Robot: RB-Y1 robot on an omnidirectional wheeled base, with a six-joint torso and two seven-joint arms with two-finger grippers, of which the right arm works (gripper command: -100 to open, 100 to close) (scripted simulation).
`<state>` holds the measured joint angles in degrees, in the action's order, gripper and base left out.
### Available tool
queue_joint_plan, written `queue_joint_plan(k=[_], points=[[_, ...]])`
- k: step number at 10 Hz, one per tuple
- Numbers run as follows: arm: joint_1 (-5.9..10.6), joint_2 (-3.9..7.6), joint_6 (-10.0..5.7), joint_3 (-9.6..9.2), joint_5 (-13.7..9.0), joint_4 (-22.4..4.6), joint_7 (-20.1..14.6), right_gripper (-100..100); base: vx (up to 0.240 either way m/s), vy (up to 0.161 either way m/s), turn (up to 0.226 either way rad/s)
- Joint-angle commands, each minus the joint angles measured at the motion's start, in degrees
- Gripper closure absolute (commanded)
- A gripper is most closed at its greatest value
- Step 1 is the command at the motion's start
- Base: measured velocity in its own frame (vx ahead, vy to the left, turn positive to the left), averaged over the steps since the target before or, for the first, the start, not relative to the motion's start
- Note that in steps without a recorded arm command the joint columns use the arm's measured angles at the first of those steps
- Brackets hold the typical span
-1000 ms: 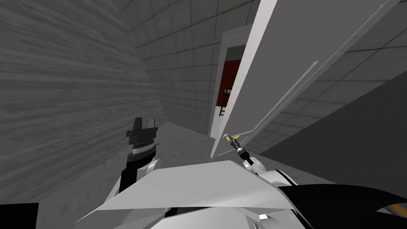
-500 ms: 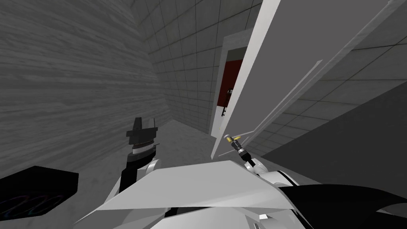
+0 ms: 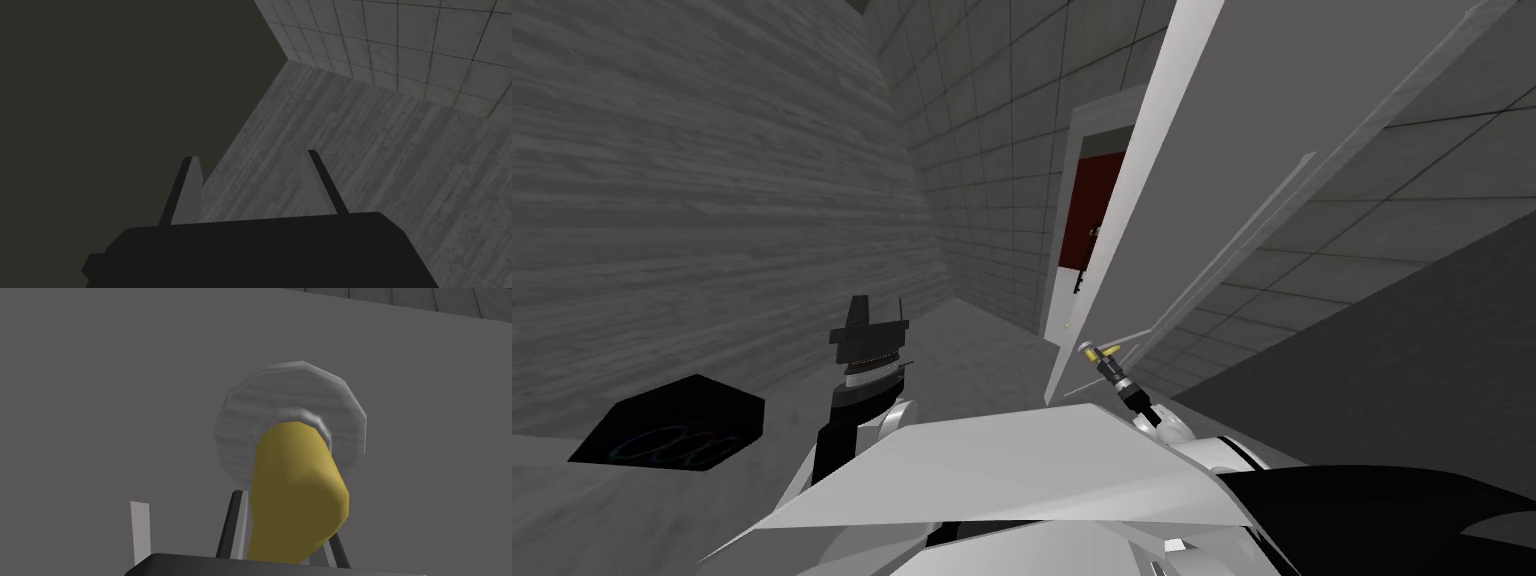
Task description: Pull the door open
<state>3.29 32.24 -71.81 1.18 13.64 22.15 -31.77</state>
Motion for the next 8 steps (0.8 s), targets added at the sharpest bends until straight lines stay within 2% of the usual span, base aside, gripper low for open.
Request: queue_joint_plan(k=[1, 4, 5, 8], points=[[0.29, 0.53, -1.9, 0.12, 0.04, -1.67, 0.0, 100, -0.172, -0.081, 0.203], [-0.16, 1.0, -3.43, 0.27, 0.09, -2.58, -0.11, 100, -0.157, -0.086, 0.131], [0.59, 0.69, -3.26, 0.08, 0.18, -3.38, -0.06, 100, -0.072, -0.033, 0.029], [0.47, 0.83, -4.21, 0.25, 0.36, -4.1, -0.05, 100, -0.175, -0.096, 0.178]])
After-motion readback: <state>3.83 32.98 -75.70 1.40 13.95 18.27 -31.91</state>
